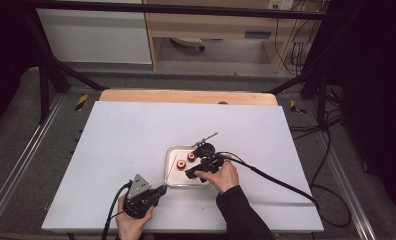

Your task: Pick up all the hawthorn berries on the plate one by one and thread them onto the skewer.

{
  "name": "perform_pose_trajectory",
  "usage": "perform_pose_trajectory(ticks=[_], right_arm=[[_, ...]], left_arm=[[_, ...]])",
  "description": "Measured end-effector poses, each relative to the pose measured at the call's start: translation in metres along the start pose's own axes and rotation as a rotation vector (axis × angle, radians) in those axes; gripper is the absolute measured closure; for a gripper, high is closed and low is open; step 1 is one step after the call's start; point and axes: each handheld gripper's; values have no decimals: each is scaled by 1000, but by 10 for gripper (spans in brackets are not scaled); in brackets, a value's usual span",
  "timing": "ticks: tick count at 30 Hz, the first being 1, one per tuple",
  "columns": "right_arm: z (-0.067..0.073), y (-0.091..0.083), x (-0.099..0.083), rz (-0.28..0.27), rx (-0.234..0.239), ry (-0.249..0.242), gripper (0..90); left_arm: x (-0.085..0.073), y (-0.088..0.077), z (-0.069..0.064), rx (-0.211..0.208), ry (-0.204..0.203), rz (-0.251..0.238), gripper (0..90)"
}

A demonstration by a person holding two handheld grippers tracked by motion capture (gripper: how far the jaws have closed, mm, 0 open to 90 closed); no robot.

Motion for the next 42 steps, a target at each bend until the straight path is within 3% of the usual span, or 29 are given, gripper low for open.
perform_pose_trajectory(ticks=[12, 33, 36, 42], right_arm=[[5, 12, 4, 43, 2, 70, 426], [5, 18, 4, 58, 30, 112, 618], [5, 16, 4, 51, 36, 114, 620], [3, -1, 4, -27, 45, 117, 621]], left_arm=[[0, 1, 1, -5, -4, 3, 883], [-1, 2, 0, -5, 0, 8, 883], [-1, 2, 0, -7, -1, 5, 883], [-1, 2, -3, -12, 1, -5, 883]])
Point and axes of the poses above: each handheld gripper's, and its own axes: y roughly forward along the jaws, x roughly out of its top, z roughly to its left, and after that the axes turned 11 degrees about -y, right-handed
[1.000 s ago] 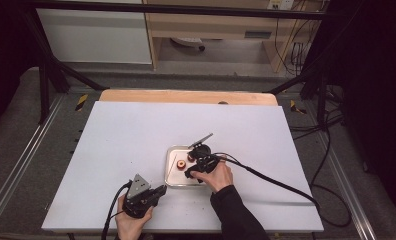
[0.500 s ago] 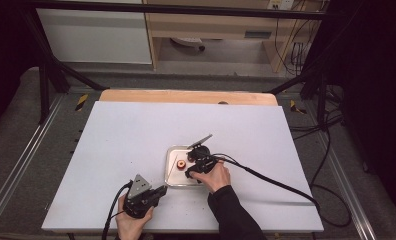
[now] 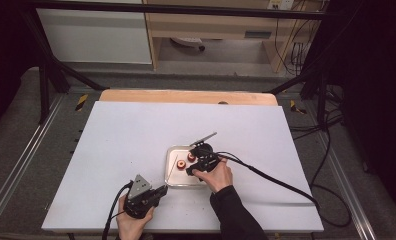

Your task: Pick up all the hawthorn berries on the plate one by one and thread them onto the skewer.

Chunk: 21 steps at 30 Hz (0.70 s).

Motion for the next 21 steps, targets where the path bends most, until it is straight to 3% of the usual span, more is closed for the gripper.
perform_pose_trajectory(ticks=[6, 11, 15, 21], right_arm=[[-7, -22, -4, -138, 38, 27, 620], [-20, -35, -15, -284, 68, 65, 620], [-28, -43, -24, -383, 82, 100, 621], [-37, -51, -33, -543, 107, 153, 621]], left_arm=[[1, 1, -5, -3, -3, -18, 883], [3, 5, -11, 6, -12, -27, 883], [4, 9, -17, 26, -18, -40, 883], [5, 15, -29, 15, -42, -61, 883]])
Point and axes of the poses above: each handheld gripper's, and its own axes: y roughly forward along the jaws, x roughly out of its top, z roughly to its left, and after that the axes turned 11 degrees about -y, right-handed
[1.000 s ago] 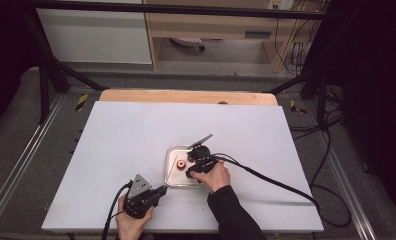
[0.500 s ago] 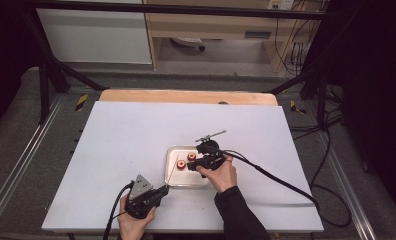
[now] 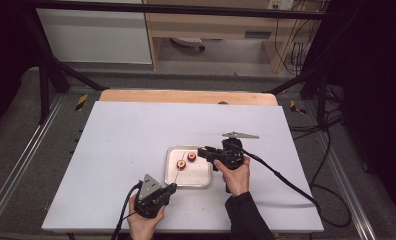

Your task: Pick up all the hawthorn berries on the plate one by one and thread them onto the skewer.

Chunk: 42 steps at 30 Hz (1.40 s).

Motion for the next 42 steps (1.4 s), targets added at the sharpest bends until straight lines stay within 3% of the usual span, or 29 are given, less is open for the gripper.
perform_pose_trajectory(ticks=[7, 16, 20, 29, 42], right_arm=[[-3, -5, -2, -149, -4, 17, 621], [-4, -7, -1, -274, 11, 30, 620], [-2, -8, -2, -290, 23, 32, 621], [1, -11, -5, -319, 38, -34, 621], [5, -11, -8, -321, 61, -43, 621]], left_arm=[[1, 8, -13, -7, -44, -2, 883], [4, 22, -28, -32, -77, 32, 882], [7, 27, -34, -48, -79, 45, 882], [10, 30, -35, -54, -95, 57, 882], [11, 29, -34, -57, -106, 49, 882]])
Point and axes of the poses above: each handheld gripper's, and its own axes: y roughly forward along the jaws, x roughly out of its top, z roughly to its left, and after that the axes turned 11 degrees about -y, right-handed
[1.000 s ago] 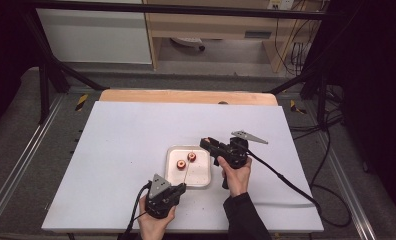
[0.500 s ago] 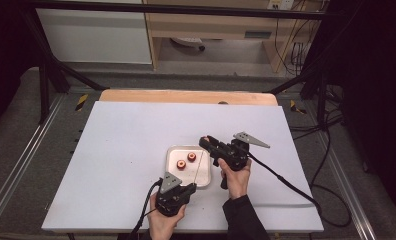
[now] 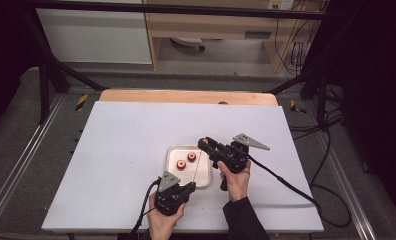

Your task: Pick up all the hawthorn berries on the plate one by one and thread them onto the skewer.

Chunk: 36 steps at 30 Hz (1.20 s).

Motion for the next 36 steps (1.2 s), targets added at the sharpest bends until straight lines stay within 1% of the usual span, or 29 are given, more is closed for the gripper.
perform_pose_trajectory(ticks=[6, 11, 13, 15, 20, 22, 25, 26, 27, 29, 32, 34, 36], right_arm=[[1, 0, -2, 7, 8, -6, 621], [3, 1, -5, 22, 18, -12, 622], [3, 1, -7, 21, 19, -29, 622], [4, 1, -7, 25, 24, -36, 622], [6, -2, -7, 21, 35, -51, 623], [6, -3, -7, 24, 33, -71, 624], [5, -6, -7, 38, 20, -109, 624], [5, -7, -6, 44, 19, -113, 624], [5, -7, -6, 49, 16, -113, 624], [5, -8, -6, 54, 21, -106, 625], [5, -9, -6, 65, 36, -80, 625], [5, -8, -5, 68, 48, -43, 625], [5, -8, -5, 72, 42, -17, 625]], left_arm=[[0, 0, 0, -6, -4, -2, 882], [1, 0, 1, -15, -21, 0, 883], [1, 0, 1, -9, -21, 7, 883], [0, 1, 1, -12, -21, 12, 883], [0, 3, 0, -36, -42, 23, 883], [-1, 3, -1, -44, -49, 22, 884], [-2, 3, -1, -46, -44, 20, 884], [-3, 2, -1, -46, -41, 21, 884], [-2, 2, -1, -42, -32, 14, 885], [-3, 0, -1, -36, -25, 20, 885], [-3, 0, -2, -10, -9, 27, 886], [-4, 2, -4, 6, 4, 25, 886], [-5, 3, -6, 19, 13, 11, 887]])
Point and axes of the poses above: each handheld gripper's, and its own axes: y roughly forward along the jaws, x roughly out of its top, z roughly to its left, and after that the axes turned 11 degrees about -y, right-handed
